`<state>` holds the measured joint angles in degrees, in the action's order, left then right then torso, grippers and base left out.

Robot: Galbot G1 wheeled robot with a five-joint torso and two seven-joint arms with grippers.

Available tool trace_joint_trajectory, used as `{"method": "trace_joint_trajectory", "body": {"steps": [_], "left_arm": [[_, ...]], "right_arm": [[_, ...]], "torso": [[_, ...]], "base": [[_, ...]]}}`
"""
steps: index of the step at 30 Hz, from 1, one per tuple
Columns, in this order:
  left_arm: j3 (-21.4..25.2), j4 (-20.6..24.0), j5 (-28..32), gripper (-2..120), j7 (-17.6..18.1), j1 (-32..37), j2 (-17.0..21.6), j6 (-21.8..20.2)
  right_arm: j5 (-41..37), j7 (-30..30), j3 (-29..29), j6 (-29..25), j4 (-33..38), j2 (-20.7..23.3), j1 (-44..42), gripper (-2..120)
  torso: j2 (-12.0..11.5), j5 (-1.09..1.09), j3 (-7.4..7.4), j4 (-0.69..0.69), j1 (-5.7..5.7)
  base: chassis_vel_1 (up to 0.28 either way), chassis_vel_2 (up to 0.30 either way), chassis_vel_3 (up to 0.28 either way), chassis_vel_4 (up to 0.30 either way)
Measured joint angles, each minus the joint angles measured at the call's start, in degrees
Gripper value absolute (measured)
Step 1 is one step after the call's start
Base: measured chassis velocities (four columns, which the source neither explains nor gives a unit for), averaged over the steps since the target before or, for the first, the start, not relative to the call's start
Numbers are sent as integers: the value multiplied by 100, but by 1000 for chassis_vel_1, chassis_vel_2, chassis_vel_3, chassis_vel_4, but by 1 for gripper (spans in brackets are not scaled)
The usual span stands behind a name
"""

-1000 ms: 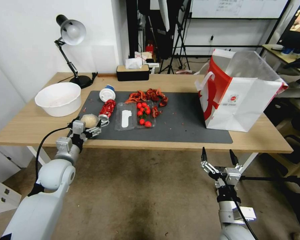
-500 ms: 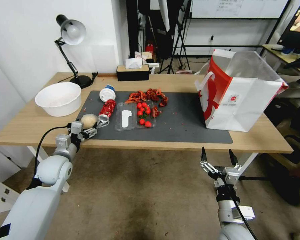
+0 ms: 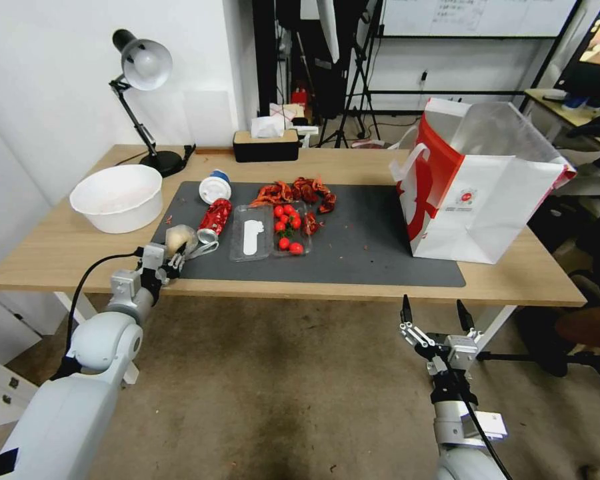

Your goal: Pick up the trash from the table and place it into the takeout bag.

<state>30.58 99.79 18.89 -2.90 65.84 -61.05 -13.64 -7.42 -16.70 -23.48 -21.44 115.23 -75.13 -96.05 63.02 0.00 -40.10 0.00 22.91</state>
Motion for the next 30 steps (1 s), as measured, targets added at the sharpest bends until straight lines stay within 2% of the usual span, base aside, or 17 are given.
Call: {"method": "trace_joint_trajectory", "body": {"steps": [4,9,11,15,19,21,22,23,25,26,28,29,30], "left_arm": [[35,39,-1,6,-31,-13,52,134],[15,133,188,5,-118,-105,157,450],[-122,152,473,5,-354,-261,251,831],[-315,148,746,5,-603,-480,342,1075],[-968,59,1527,5,-993,-1111,601,1379],[-1067,36,1603,5,-1047,-1219,639,1409],[-1340,-60,1773,5,-1168,-1523,726,1468],[-1340,-60,1773,5,-1168,-1523,726,1468],[-1833,-236,2075,5,-1290,-2039,849,1551],[-1833,-236,2075,5,-1290,-2039,849,1551],[-2381,-452,2356,5,-1335,-2565,870,1593],[-2656,-563,2466,5,-1335,-2814,845,1620],[-2656,-563,2466,5,-1335,-2814,845,1620]], "right_arm": [[3,0,-1,-2,9,-3,-10,100],[3,-2,-4,-5,28,-8,-13,100],[4,-4,-6,-10,50,-19,-19,100],[4,-6,-9,-14,53,-22,-23,100],[6,-6,-12,-17,54,-29,-6,100],[7,-7,-12,-17,54,-30,0,100],[10,-5,-10,-17,54,-29,13,100],[10,-5,-10,-17,54,-29,13,100],[16,-3,-5,-14,52,-29,41,100],[16,-3,-5,-14,52,-29,41,100],[18,-2,-5,-6,49,-29,66,100],[18,-3,-12,-1,46,-30,76,100],[18,-3,-12,-1,46,-30,76,100]], "torso": [[0,0,0,0,0],[0,1,0,1,0],[0,0,0,0,0],[0,2,0,0,0],[0,1,0,-1,0],[0,2,0,-1,0],[0,-1,-1,0,1],[0,-1,-1,0,1],[0,3,0,0,1],[0,3,0,0,1],[0,-1,-1,1,0],[0,5,0,0,1],[0,5,0,0,1]], "base": [[0,0,0,0],[0,0,0,0],[0,0,0,0],[0,0,0,0],[0,0,0,0],[0,0,0,0],[0,0,0,0],[0,0,0,0],[0,0,0,0],[0,0,0,0],[0,0,0,0],[0,0,0,0],[0,0,0,0]]}}
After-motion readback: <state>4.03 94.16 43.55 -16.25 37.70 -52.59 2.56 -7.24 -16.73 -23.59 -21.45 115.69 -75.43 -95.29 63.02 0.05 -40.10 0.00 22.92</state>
